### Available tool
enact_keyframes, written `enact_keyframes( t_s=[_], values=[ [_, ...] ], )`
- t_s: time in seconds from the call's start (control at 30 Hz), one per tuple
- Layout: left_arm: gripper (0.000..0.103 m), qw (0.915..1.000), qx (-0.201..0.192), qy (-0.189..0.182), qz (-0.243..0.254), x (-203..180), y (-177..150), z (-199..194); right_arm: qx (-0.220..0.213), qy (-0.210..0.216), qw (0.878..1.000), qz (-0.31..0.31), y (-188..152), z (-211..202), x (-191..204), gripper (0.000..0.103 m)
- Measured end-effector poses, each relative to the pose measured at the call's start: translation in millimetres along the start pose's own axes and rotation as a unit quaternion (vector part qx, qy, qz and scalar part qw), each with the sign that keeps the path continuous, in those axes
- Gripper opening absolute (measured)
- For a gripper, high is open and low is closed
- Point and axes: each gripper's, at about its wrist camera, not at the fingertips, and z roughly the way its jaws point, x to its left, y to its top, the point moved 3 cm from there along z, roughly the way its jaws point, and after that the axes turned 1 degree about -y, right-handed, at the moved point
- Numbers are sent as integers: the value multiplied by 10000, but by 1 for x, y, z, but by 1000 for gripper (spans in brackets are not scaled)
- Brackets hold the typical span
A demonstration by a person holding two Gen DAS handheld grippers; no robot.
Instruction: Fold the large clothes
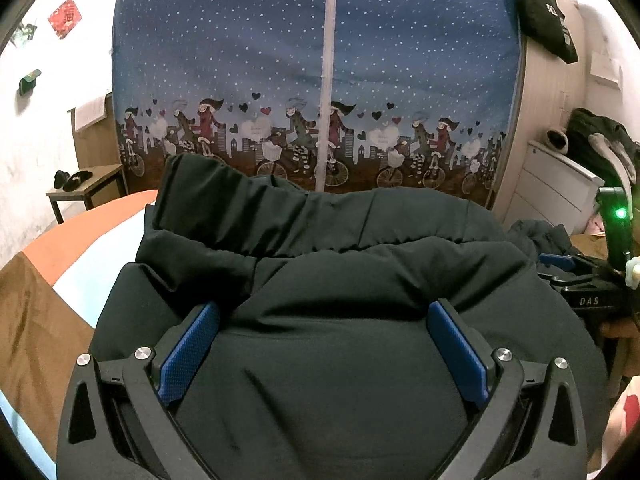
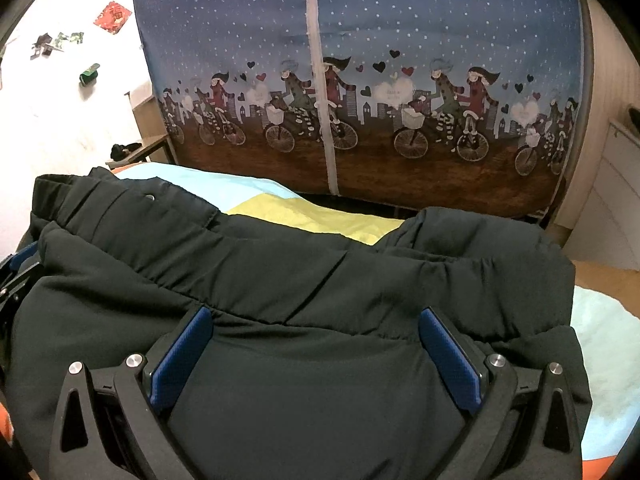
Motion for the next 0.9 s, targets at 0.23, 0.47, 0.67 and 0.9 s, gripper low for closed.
enact_keyframes(
  t_s=[0.23, 0.47, 0.67, 0.9],
  values=[
    [102, 10000, 55, -64, 38, -2, -4, -1, -108, 34, 9999, 37, -6, -4, -1, 103],
    [102, 9993, 379, -30, 37, -1, -3, 0, -39, 80, 10000, 26, -6, -7, -1, 103],
    [102, 9989, 452, -109, -37, 6, 1, -12, 245, -50, 9993, -296, 6, -14, 0, 103],
    [102, 9997, 222, -37, -105, 35, 7, -39, 227, -442, 9978, -437, 3, -32, -23, 103]
  ],
)
